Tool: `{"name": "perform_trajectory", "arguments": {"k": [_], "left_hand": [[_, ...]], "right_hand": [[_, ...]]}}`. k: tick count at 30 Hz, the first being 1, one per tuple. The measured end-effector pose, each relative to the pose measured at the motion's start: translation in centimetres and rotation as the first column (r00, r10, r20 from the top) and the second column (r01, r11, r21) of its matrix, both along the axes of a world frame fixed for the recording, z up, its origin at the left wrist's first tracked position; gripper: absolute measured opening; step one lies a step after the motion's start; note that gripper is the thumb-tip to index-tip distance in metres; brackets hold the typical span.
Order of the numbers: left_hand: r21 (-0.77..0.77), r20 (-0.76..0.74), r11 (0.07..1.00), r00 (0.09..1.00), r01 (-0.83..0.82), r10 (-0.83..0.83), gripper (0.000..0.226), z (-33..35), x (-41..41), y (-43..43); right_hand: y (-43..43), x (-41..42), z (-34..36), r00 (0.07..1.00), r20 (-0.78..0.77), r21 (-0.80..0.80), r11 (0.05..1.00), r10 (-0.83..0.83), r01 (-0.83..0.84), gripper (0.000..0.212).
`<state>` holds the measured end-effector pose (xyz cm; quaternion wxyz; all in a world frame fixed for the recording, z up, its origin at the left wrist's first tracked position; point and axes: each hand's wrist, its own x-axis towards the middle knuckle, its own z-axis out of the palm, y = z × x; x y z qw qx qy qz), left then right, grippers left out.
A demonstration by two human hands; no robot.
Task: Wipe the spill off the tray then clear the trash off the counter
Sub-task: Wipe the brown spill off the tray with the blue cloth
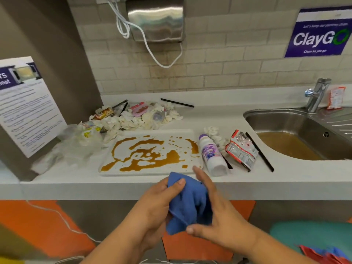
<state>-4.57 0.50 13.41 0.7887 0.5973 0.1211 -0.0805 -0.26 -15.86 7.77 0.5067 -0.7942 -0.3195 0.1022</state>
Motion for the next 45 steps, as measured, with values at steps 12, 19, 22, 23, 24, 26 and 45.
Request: {"name": "perform_trajectory", "arguments": {"k": [12,19,22,23,24,26,45], "left_hand": [[0.632,0.103,0.775,0.988,0.023,-0.113,0.014,-1.4,3.8,11.6],[0.829,0.316,0.471,0.947,-0.303,0.054,0.007,-5.8,7.9,24.2],[0.901,0.320,0.316,0.947,-0.296,-0.025,0.025,-7.7,9.7,28.0],[0.925,0.283,0.285,0.956,-0.253,-0.071,0.043,-8.1,10.0,28.8],[0.943,0.230,0.272,0.967,-0.194,-0.107,0.062,-8.5,10.3,29.5],[0.957,0.138,0.274,0.978,-0.092,-0.156,0.090,-9.1,10.5,30.4],[0.979,0.112,0.192,0.972,-0.073,-0.205,0.096,-12.3,11.7,32.0]], "right_hand": [[7.8,3.0,3.0,0.570,-0.812,0.476,0.708,0.126,0.521,0.092],[9.6,8.3,5.7,0.660,-0.729,0.484,0.546,-0.180,0.684,0.072],[10.4,9.3,6.8,0.620,-0.648,0.315,0.586,-0.442,0.747,0.032],[10.5,9.7,6.8,0.587,-0.544,0.199,0.588,-0.599,0.784,0.019],[10.6,10.1,6.8,0.563,-0.382,0.070,0.585,-0.733,0.808,0.010],[10.7,10.9,6.3,0.587,0.007,-0.202,0.574,-0.809,0.794,0.008],[12.3,13.9,-1.0,0.818,0.371,-0.773,0.342,-0.439,0.534,0.013]]}}
